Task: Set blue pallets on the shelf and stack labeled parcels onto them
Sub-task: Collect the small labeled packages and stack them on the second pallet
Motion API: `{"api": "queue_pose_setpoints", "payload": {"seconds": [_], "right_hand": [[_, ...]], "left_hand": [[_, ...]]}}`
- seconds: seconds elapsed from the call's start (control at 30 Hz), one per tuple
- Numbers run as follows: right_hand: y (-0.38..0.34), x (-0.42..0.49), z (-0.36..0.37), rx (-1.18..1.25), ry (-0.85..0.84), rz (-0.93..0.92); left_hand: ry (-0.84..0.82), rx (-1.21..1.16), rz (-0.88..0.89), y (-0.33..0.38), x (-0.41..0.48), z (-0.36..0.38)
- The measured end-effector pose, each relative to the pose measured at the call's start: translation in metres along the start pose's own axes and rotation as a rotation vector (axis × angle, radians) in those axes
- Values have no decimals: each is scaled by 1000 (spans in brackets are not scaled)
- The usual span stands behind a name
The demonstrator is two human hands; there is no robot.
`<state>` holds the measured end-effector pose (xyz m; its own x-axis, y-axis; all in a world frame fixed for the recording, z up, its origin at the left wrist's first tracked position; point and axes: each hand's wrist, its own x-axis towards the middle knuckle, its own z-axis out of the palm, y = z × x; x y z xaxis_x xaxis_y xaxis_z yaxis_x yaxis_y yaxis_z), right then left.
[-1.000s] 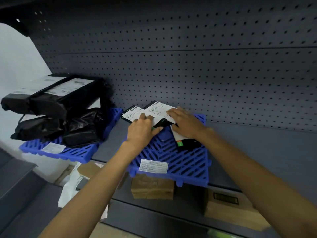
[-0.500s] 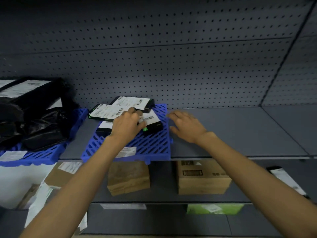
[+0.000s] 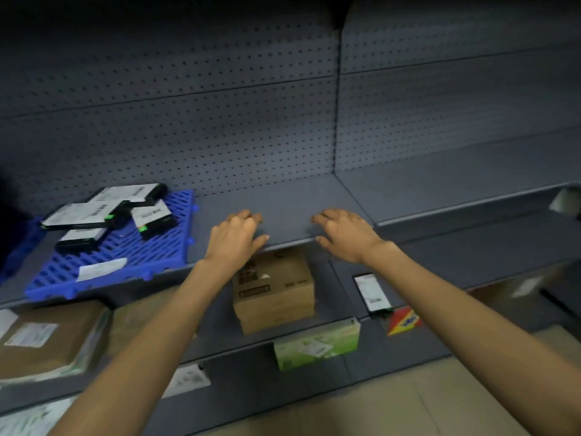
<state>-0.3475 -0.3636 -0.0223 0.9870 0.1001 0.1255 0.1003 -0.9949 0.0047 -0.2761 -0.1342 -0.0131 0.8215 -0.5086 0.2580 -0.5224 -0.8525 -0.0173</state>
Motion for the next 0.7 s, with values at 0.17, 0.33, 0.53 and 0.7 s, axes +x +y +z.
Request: {"api": "queue_pose_setpoints", "payload": {"seconds": [0.17, 0.33, 0.53, 0.7], "right_hand": [[73, -101, 4, -31, -34, 111], [131, -192, 25, -14, -165, 269], [186, -262, 63, 22, -275, 440], [222, -271, 105, 48, -366, 499]], "left_hand": [[-43, -63, 94, 110, -15, 16], [-125, -95, 167, 202, -30, 45], [-264, -152, 244, 276, -30, 96], [-341, -176, 263, 312, -17, 150]]}}
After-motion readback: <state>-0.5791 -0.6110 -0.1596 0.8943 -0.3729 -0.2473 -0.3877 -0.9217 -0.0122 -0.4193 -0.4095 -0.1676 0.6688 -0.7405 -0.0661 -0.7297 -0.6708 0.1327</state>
